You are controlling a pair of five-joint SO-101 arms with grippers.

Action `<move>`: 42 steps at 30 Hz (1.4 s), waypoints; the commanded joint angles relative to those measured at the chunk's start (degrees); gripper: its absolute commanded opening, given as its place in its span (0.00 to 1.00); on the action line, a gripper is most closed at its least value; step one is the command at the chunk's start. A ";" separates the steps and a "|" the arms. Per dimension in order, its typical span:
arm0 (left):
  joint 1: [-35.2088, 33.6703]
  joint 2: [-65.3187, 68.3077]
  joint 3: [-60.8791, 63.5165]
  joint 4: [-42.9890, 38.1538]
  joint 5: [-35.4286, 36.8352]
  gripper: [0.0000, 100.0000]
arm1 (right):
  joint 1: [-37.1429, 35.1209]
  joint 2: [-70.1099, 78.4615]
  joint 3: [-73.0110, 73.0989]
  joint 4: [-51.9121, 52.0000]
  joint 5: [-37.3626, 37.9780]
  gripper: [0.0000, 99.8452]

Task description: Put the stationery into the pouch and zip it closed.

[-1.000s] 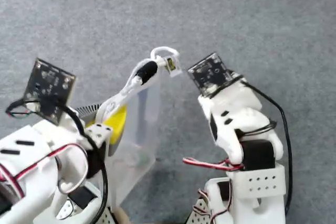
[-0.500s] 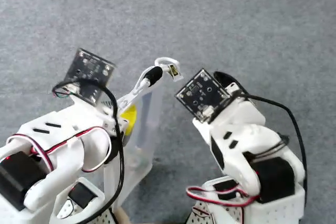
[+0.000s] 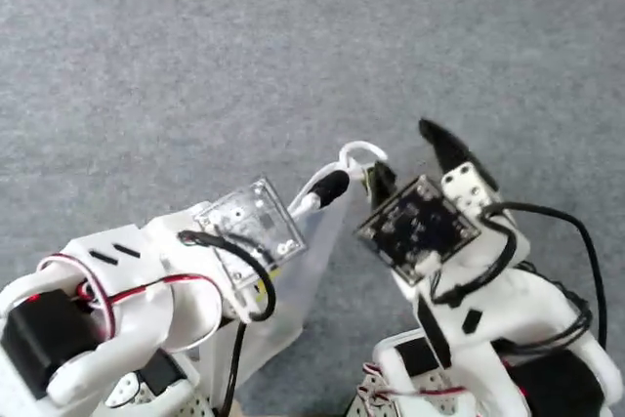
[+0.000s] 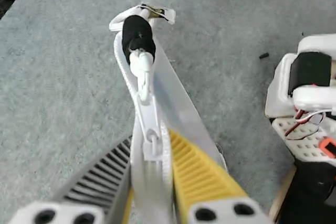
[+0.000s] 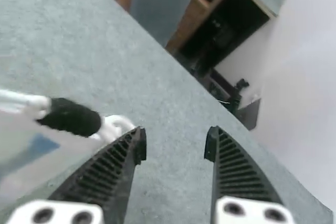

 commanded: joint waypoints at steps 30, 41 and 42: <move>0.84 -0.79 0.92 -0.79 3.52 0.03 | -10.20 0.92 20.79 -36.13 -15.74 0.20; 0.66 -0.26 1.54 -3.60 3.52 0.03 | -10.20 0.40 12.00 -14.33 -15.74 0.20; 0.66 -0.26 1.54 -3.60 3.52 0.03 | -10.20 0.40 10.77 -12.48 -15.74 0.20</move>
